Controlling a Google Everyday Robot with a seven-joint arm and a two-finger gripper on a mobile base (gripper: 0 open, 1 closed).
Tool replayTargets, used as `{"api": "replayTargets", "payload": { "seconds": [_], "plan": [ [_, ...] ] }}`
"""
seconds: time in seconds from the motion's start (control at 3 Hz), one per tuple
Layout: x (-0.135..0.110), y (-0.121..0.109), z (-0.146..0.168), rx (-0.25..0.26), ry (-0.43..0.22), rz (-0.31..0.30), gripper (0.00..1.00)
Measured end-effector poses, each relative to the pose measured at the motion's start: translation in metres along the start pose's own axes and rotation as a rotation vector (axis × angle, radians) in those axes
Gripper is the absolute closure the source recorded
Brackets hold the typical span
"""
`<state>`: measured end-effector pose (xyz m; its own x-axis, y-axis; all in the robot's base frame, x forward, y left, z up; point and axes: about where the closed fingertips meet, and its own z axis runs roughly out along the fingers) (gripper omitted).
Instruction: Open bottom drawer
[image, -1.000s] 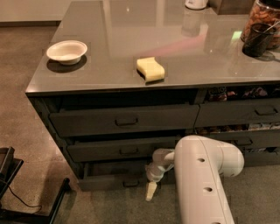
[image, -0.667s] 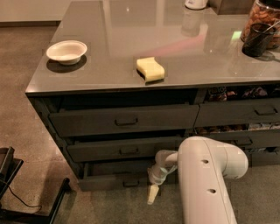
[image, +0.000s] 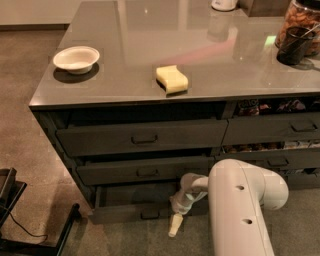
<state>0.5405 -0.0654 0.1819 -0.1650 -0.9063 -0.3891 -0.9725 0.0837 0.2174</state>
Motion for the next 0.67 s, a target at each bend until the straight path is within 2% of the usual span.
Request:
{"api": "replayTargets", "payload": {
  "seconds": [0.67],
  "plan": [
    [0.015,0.066,-0.026,-0.096,-0.072,0.167,0.00]
  ]
}}
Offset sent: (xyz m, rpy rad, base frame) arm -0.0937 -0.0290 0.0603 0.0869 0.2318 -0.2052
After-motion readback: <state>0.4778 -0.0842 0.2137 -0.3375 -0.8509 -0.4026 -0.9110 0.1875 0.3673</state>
